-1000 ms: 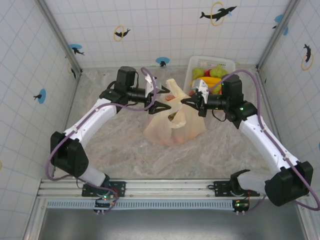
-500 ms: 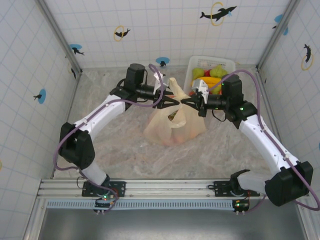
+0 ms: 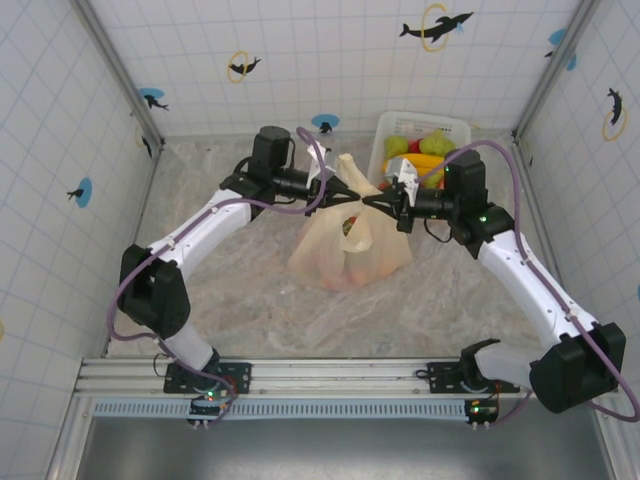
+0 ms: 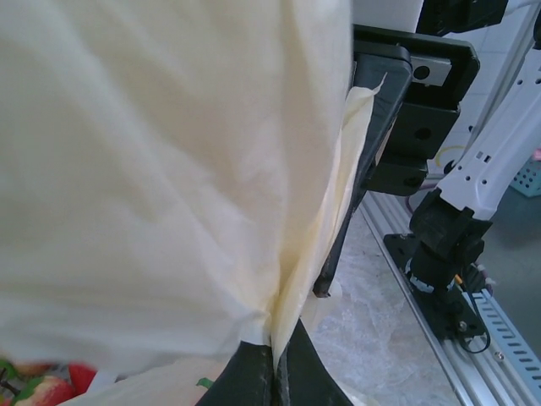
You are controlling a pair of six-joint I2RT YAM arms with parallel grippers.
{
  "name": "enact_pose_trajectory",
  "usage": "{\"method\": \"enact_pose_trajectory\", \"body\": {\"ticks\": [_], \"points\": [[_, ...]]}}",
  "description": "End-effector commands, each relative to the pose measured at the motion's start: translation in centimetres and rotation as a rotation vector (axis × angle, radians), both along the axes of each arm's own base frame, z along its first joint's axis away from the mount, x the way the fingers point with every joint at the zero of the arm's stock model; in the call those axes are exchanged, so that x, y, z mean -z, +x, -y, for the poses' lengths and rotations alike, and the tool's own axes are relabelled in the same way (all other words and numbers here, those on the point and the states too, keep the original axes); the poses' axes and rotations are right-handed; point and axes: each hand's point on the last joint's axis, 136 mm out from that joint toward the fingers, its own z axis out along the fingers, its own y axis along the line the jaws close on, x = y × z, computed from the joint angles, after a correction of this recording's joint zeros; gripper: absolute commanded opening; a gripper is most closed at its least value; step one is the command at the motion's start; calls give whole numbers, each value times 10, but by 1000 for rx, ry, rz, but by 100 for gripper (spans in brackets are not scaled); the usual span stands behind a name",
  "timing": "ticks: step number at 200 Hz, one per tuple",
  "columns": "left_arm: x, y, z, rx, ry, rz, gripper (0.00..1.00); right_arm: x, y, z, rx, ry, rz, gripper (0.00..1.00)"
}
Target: Place the fake fruits into the plastic bag and tie a complex knot
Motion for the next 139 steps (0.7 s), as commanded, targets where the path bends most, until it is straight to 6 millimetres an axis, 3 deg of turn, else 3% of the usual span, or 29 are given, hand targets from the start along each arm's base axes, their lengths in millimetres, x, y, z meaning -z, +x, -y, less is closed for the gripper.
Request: {"method": "enact_pose_trajectory", "body": {"ticks": [1, 18, 52, 83, 98, 139], "points": [[-14, -12, -4, 22, -31, 47, 0, -5, 3, 6, 34, 14, 16, 8], [-13, -10, -5, -6, -21, 57, 0, -9, 5, 9, 54, 21, 14, 13], [-7, 3, -10, -131, 22, 95, 0, -28, 1, 14, 77, 63, 38, 44], [-10, 2, -7, -135, 6, 110, 0, -44, -6, 16, 75, 101, 68, 70], [-9, 1, -5, -128, 5, 112, 0, -39, -2, 15, 85, 91, 54, 74], [-9, -1, -3, -115, 3, 106, 0, -29, 13, 0, 66, 73, 4, 71]]}}
